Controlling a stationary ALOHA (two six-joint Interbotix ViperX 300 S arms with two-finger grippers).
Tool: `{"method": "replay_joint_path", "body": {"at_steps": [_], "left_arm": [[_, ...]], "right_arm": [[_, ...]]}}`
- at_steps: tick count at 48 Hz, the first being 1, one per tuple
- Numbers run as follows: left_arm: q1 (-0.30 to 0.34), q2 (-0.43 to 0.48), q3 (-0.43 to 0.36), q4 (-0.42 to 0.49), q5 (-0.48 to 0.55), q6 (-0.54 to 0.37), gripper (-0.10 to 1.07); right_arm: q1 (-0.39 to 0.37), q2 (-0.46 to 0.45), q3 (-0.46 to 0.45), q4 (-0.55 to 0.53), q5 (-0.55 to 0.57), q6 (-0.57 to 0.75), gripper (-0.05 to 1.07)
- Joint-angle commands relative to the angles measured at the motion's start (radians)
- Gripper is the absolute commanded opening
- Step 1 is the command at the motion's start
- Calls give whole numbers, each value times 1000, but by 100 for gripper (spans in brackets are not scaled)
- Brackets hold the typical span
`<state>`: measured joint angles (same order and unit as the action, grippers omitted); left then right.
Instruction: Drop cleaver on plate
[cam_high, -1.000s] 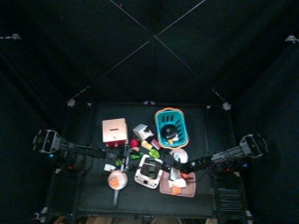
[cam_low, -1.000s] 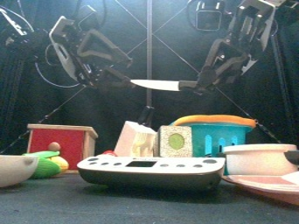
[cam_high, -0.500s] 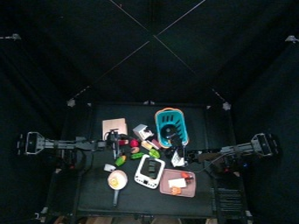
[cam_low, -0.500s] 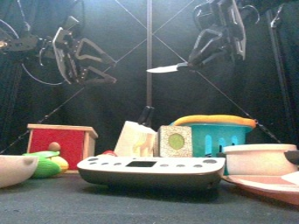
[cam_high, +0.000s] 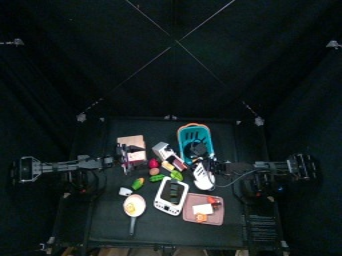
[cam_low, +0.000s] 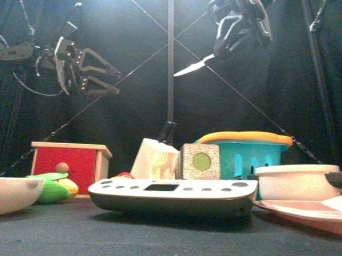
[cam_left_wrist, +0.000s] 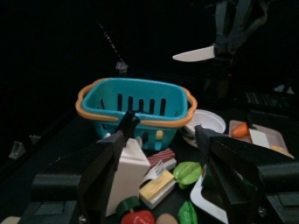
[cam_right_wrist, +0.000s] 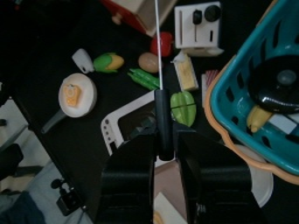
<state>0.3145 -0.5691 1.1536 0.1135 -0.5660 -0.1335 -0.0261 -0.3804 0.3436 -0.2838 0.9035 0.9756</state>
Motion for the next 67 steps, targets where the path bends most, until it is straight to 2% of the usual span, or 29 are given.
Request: {"method": "replay_joint_path", "body": {"at_steps": [1,9,18,27,35,45,52,57,67], "left_arm": [[9,-5,-6,3,-5,2,98],[8,-21,18,23,-5,2,98],[6,-43,26,29,-3,0,98],[8,-41,31,31,-3,2,98],[35,-23,25,25,-5,0,98],[71,110,-28,-28,-14,2,98],[115,221,-75,-35,-44,2,98],[150,295,-91,-35,-80,2,98],[167,410,-138,-35,-126,2,98]], "right_arm": [[-69,35,-84,143,61,-86,51],[-166,117,-155,316,181,-270,51],[-233,204,-199,437,224,-399,51],[-322,270,-227,459,360,-474,51],[-353,327,-250,463,380,-532,51],[-373,388,-304,457,394,-577,51],[-385,428,-348,449,453,-591,51],[-391,434,-367,431,477,-591,51],[-399,437,-391,420,477,-591,51]]}}
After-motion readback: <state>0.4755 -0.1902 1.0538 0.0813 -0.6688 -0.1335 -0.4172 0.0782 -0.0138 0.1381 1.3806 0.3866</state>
